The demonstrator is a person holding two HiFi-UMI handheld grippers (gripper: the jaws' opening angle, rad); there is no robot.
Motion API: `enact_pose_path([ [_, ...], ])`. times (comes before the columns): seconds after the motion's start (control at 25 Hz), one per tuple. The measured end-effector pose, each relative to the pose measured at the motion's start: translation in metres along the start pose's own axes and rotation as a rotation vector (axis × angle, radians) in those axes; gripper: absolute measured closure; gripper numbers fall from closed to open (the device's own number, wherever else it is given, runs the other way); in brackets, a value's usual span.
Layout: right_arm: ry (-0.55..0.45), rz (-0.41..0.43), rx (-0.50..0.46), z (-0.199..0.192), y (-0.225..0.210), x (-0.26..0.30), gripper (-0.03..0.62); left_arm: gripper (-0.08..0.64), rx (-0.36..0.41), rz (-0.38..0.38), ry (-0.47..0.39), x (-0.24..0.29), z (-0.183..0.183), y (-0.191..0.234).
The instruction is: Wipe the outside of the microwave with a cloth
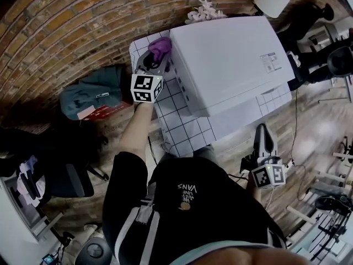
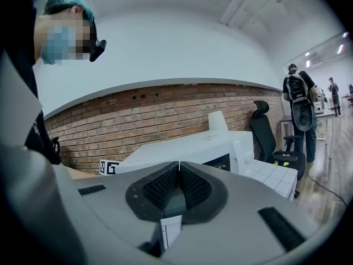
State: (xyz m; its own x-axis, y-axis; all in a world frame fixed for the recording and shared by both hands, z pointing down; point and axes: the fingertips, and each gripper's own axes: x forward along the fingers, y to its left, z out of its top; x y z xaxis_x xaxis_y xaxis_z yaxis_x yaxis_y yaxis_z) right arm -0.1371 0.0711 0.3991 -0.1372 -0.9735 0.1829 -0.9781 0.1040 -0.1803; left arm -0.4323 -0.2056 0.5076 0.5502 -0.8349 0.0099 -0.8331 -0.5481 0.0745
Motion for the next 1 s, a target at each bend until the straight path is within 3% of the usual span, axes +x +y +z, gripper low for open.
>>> enact_pose_path([
  [0.24,-0.004,0.036,-0.001,0.001,0.006,0.009,0.589,0.419,-0.018,-0.036,0.006,-0.024,-0.011,-0.024],
  [0.56,0.013,0.098,0.012,-0.008,0.028,0.021,0.589,0.419,0.015,-0.177,0.041,-0.096,-0.045,-0.122],
  [0.76,0.020,0.101,0.019,-0.015,0.033,0.018,0.589,0.419,-0.007,-0.261,0.071,-0.131,-0.062,-0.175],
  [1.0,0.023,0.092,0.020,-0.019,0.033,0.010,0.589,0.419,-0.034,-0.297,0.104,-0.151,-0.079,-0.204],
])
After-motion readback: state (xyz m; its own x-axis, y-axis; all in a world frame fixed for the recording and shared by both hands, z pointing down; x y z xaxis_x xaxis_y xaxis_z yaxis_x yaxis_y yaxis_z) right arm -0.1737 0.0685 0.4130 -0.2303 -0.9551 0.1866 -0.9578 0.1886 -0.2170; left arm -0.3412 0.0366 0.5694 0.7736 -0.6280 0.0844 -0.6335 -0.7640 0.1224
